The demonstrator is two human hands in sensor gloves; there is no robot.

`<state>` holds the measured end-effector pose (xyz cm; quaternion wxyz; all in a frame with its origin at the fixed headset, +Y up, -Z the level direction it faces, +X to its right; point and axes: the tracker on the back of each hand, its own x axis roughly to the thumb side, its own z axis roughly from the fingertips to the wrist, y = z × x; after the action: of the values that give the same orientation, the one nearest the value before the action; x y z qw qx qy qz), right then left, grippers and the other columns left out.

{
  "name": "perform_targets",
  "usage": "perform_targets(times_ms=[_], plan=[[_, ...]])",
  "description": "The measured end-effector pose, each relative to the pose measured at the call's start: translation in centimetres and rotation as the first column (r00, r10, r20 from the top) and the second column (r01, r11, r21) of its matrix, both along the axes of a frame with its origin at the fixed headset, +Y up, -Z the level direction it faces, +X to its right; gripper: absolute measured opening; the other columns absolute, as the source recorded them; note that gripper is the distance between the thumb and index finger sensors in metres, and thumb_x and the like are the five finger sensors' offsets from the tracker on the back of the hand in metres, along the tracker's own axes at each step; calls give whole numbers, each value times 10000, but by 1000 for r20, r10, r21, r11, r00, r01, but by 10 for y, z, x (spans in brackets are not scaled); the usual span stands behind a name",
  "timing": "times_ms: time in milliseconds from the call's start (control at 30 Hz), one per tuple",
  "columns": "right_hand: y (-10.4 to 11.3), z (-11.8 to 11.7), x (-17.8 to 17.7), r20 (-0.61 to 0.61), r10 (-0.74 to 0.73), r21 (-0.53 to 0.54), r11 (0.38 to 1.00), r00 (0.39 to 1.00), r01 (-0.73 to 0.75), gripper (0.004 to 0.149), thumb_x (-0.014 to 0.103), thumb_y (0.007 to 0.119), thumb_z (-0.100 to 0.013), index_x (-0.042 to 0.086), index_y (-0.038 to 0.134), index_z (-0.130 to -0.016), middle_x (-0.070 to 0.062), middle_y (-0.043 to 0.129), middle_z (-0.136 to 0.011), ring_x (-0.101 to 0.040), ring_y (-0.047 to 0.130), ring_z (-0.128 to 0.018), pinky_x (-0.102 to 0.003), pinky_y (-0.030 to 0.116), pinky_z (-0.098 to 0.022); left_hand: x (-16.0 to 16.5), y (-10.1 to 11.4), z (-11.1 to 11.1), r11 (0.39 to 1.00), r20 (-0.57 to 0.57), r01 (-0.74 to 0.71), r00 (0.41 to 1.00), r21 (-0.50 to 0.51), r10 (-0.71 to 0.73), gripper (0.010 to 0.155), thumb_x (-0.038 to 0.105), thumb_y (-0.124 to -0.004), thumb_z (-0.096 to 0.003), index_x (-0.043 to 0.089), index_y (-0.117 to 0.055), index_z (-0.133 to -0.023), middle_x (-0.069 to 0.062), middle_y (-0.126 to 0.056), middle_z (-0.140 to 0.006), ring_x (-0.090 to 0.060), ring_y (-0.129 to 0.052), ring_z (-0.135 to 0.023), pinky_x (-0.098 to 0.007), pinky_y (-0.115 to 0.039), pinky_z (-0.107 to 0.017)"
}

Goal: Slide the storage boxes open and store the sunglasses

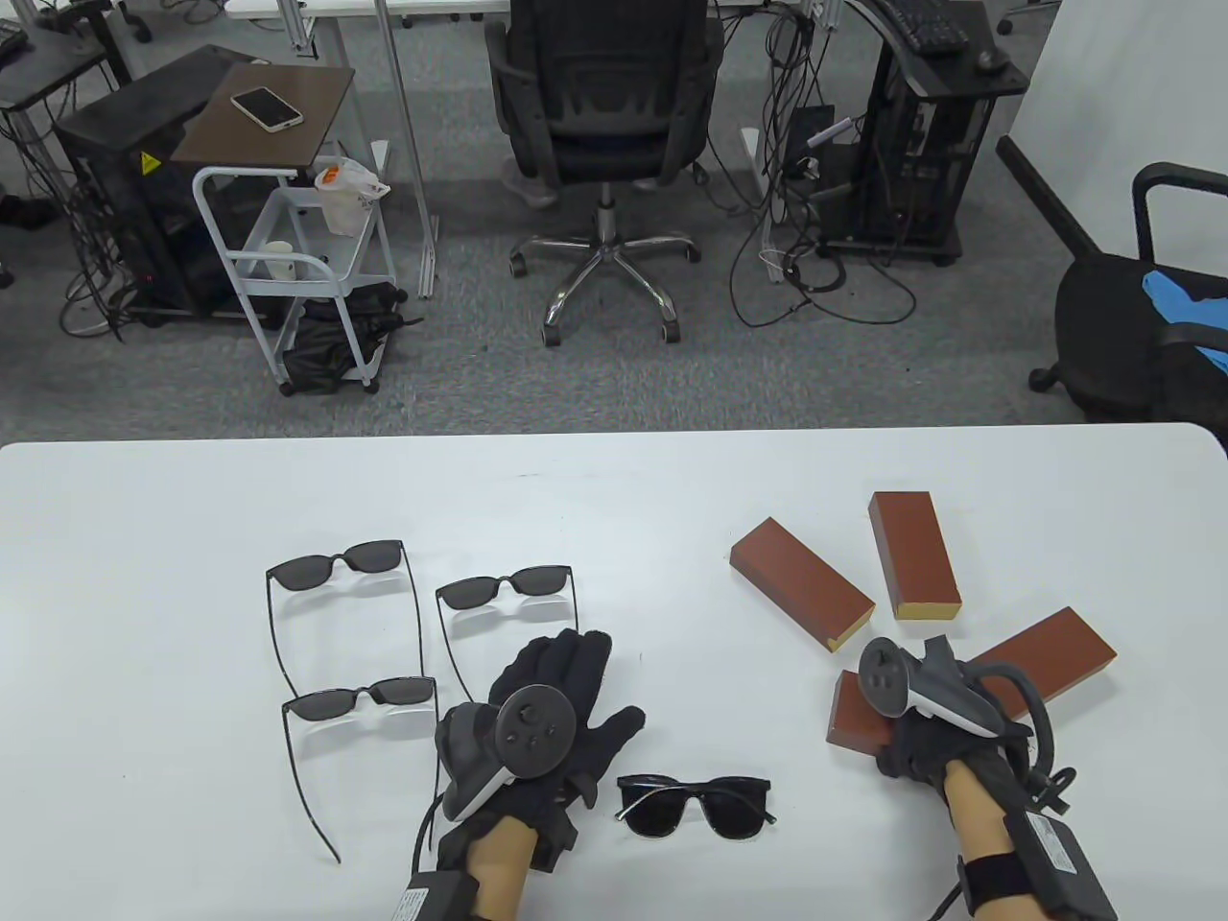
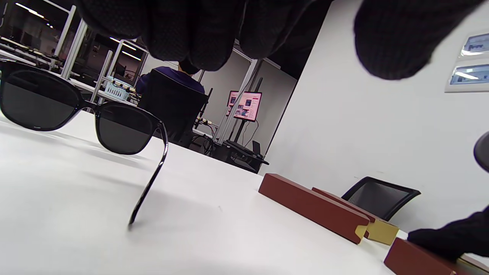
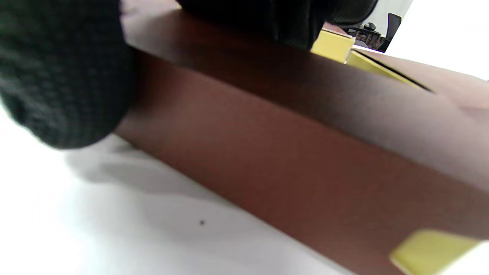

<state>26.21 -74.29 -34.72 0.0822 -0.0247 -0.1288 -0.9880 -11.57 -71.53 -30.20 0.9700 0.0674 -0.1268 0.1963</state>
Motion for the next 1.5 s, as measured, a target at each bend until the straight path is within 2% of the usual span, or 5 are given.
perform_targets(times_ms=[133,433,833,967,1500], plan=[[14,-1,3,21,-203,26,979,979,202,889,502,1001,-170,303,584,-930,-54,712,-977,-310,621,-947,-483,543,-725,4,1,1,1000,62,21,998,2,-21,854,737,-797,-341,361,-596,-1082,-24,-652,-1137,-345,-637,-1039,-597,-599,-707],[56,9,-61,-245,-174,86,976,954,200,876,482,1028,-161,287,626,-914,-94,723,-962,-382,719,-876,-538,640,-672,24,7,5,999,327,-28,944,-21,33,954,738,-880,-266,359,-579,-1088,-2,-674,-1135,-318,-695,-1031,-567,-668,-703],[85,36,-154,-492,-230,87,947,840,310,871,492,1038,-146,263,663,-897,-98,765,-946,-377,767,-846,-533,664,-659,20,15,9,998,319,-56,946,9,50,1053,747,-919,-234,325,-514,-1110,-8,-639,-1150,-319,-683,-1048,-594,-686,-681],[90,37,-166,-510,-255,81,936,821,341,872,490,1038,-146,249,665,-897,-106,767,-944,-379,764,-847,-534,660,-660,16,7,4,970,302,-167,929,-176,214,1044,646,-960,-281,264,-464,-1116,-53,-601,-1140,-342,-668,-1039,-607,-675,-676],[92,31,-98,-483,-478,79,811,734,580,915,515,994,-176,252,575,-946,-108,606,-1028,-395,584,-943,-539,535,-718,-15,17,-8,887,239,-351,873,-300,426,962,473,-1032,-291,233,-552,-1090,-62,-686,-1100,-354,-771,-978,-552,-746,-655]])
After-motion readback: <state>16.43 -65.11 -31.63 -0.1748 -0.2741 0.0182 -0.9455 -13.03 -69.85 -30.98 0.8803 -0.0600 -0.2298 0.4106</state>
